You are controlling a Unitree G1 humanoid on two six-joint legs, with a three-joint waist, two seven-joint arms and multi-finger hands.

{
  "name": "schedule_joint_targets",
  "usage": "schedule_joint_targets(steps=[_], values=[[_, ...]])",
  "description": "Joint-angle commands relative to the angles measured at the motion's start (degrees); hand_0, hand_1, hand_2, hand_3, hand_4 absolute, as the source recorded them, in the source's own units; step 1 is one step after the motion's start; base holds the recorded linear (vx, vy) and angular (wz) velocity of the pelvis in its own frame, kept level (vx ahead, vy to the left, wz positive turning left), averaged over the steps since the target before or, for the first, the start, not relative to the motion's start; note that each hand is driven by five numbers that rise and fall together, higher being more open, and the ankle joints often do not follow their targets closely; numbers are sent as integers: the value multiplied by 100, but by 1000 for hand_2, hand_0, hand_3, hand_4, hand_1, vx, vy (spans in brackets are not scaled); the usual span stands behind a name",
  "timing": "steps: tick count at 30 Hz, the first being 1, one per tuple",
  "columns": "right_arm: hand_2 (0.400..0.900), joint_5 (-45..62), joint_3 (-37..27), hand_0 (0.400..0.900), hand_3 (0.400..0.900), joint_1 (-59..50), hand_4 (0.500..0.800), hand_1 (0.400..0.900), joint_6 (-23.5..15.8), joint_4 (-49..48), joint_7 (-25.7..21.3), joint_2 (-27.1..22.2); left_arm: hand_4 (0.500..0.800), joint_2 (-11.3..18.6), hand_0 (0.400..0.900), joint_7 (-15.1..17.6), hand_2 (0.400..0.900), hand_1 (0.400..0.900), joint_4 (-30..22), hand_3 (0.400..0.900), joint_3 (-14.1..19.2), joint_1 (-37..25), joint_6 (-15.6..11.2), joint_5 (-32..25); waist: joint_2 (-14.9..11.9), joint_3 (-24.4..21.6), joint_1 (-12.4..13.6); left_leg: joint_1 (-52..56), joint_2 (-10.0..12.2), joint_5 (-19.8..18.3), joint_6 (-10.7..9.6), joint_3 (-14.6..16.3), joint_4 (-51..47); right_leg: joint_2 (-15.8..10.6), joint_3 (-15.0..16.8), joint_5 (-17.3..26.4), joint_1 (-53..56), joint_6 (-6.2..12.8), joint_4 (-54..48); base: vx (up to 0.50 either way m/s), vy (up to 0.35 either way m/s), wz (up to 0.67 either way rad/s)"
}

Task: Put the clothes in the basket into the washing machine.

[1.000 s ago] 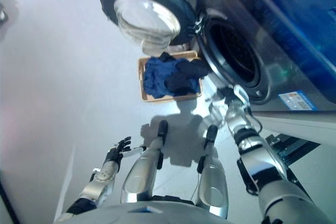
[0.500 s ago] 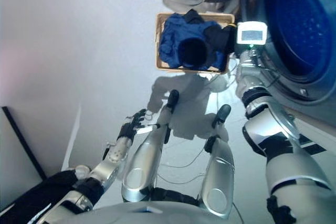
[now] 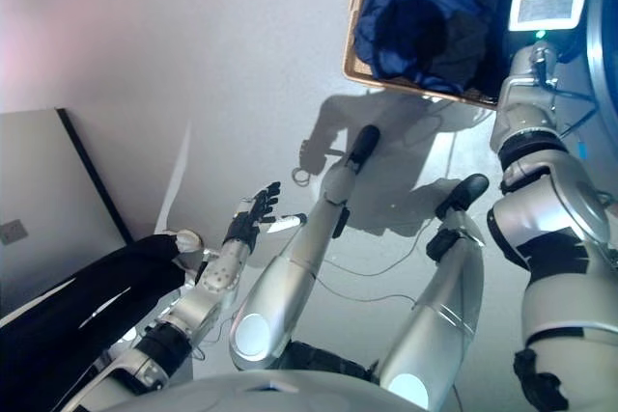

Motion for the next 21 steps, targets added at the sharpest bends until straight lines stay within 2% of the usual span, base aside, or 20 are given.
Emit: schedule_joint_targets(steps=[1,6,11,16,21], values=[[900,229,374,900,900,-558,800,900,278,-216,-553,-929,800,215,900,207,900,900,-238,900,-229,271,-144,-66,743,-123,31,-148,-114,-916,198,254,632,61,185,-54,-21,235,236,8,21,17],[900,240,379,900,900,-521,800,900,284,-157,-458,-1147,800,191,900,178,900,900,-404,900,-273,268,-196,-48,958,-123,63,-359,-253,-852,236,229,647,-117,275,-125,-269,256,473,10,31,19],[900,28,458,900,900,-418,800,900,347,3,-334,-1361,800,188,900,192,900,900,-665,900,-227,354,-276,-49,1063,-123,46,-509,-341,-773,235,242,603,-146,355,-146,-465,248,544,1,27,8],[900,37,508,900,900,-424,800,900,301,64,-188,-1721,800,224,900,175,900,900,-773,900,-201,425,-332,-14,1107,-123,8,-672,-369,-726,223,246,566,-186,461,-175,-668,243,622,-7,9,5],[900,452,241,900,900,-310,800,900,82,-24,96,-1763,800,160,900,210,900,900,-824,900,-133,475,-341,-89,1043,-123,-76,-784,-371,-728,220,272,605,-147,559,-176,-803,218,627,0,2,-4]])
